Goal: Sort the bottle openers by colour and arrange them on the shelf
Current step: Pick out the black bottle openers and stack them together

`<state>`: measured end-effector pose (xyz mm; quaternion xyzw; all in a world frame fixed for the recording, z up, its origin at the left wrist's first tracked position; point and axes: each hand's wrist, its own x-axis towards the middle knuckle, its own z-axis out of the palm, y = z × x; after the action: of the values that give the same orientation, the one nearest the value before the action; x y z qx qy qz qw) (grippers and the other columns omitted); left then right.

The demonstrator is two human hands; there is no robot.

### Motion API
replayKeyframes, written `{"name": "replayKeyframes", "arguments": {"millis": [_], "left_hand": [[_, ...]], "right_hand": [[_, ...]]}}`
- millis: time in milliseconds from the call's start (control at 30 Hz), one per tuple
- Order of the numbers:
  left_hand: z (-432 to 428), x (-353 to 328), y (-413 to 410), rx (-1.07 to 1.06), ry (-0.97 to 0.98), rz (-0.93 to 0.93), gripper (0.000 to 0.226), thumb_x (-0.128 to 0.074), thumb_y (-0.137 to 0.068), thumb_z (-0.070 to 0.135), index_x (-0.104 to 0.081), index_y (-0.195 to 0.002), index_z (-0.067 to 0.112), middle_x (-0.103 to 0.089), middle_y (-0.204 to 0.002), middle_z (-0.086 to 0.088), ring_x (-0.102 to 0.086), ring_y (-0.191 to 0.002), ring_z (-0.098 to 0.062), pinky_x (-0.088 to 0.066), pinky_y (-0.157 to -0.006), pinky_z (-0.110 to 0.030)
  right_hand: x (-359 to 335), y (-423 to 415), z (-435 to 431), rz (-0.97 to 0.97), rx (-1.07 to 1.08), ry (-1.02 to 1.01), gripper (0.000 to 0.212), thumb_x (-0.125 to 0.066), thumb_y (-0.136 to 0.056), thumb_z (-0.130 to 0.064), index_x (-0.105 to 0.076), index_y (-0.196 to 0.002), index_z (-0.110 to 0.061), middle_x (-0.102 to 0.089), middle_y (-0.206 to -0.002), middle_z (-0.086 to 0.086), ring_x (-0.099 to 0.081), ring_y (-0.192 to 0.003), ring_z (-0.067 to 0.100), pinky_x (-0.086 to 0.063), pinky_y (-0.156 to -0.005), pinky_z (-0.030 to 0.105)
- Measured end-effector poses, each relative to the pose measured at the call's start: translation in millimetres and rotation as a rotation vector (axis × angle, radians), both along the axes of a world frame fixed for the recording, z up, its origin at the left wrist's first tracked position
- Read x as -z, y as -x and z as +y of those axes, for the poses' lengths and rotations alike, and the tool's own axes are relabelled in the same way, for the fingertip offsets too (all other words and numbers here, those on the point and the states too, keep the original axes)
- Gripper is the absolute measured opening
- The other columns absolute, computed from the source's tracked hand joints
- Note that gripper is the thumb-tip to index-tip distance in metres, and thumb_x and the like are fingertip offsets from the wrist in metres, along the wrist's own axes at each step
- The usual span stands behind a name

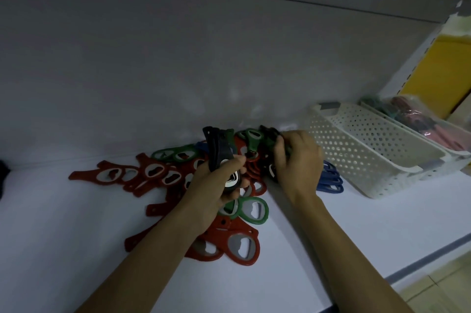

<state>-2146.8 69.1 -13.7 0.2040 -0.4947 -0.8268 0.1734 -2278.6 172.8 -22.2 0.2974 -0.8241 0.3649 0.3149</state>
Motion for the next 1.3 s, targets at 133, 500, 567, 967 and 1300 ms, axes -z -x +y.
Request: {"name": "replayKeyframes", "arguments": {"millis": [133,500,567,967,1300], "left_hand": [[-3,-1,-1,0.011,-0.15,0.056,0.066,-0.075,-0.057,0.055,-0.068,-0.106,0.011,-0.071,-0.098,-0.006,-0.069,-0.09,-0.016,-0.053,-0.066,-0.027],[-28,-12,-21,-0.101,0.239,-0.021,0.033,-0.066,-0.085,0.033,-0.064,-0.115,0.019,-0.072,-0.104,-0.004,-0.067,-0.095,-0.019,-0.054,-0.083,-0.039],[-32,-8,-31,-0.095,0.504,-0.086,0.033,-0.068,-0.084,0.029,-0.063,-0.116,0.022,-0.073,-0.096,0.005,-0.069,-0.087,-0.013,-0.058,-0.073,-0.035],[-91,6,-161,-0.251,0.708,-0.175,0.031,-0.065,-0.08,-0.001,-0.065,-0.088,0.03,-0.072,-0.075,0.012,-0.069,-0.071,-0.004,-0.051,-0.055,-0.013],[-96,-3,-200,-0.428,-0.369,0.412,0.043,-0.037,-0.098,0.034,-0.058,-0.121,0.006,-0.064,-0.12,-0.013,-0.063,-0.108,-0.024,-0.051,-0.088,-0.032]], "right_hand": [[5,-50,-19,0.292,-0.557,0.012,0.021,-0.053,-0.093,-0.015,-0.069,-0.092,-0.001,-0.067,-0.091,0.011,-0.06,-0.082,0.024,-0.047,-0.074,0.032],[-23,-72,-39,-0.523,-0.716,0.303,0.056,-0.062,-0.079,-0.057,-0.052,-0.123,-0.023,-0.056,-0.117,-0.009,-0.056,-0.109,0.007,-0.048,-0.084,0.02],[-30,-76,-50,-0.858,-0.76,0.18,0.099,-0.069,-0.06,-0.071,-0.037,-0.141,-0.024,-0.051,-0.127,-0.011,-0.05,-0.121,0.009,-0.046,-0.089,0.018],[-24,-194,-149,-0.899,-1.059,0.049,0.037,-0.07,-0.083,-0.027,-0.062,-0.116,-0.01,-0.07,-0.108,0.006,-0.066,-0.094,0.012,-0.054,-0.089,0.031],[-31,-253,-186,-1.211,-1.061,0.497,0.013,-0.068,-0.084,-0.025,-0.063,-0.074,-0.019,-0.071,-0.069,0.0,-0.068,-0.068,0.011,-0.054,-0.066,0.019]]}}
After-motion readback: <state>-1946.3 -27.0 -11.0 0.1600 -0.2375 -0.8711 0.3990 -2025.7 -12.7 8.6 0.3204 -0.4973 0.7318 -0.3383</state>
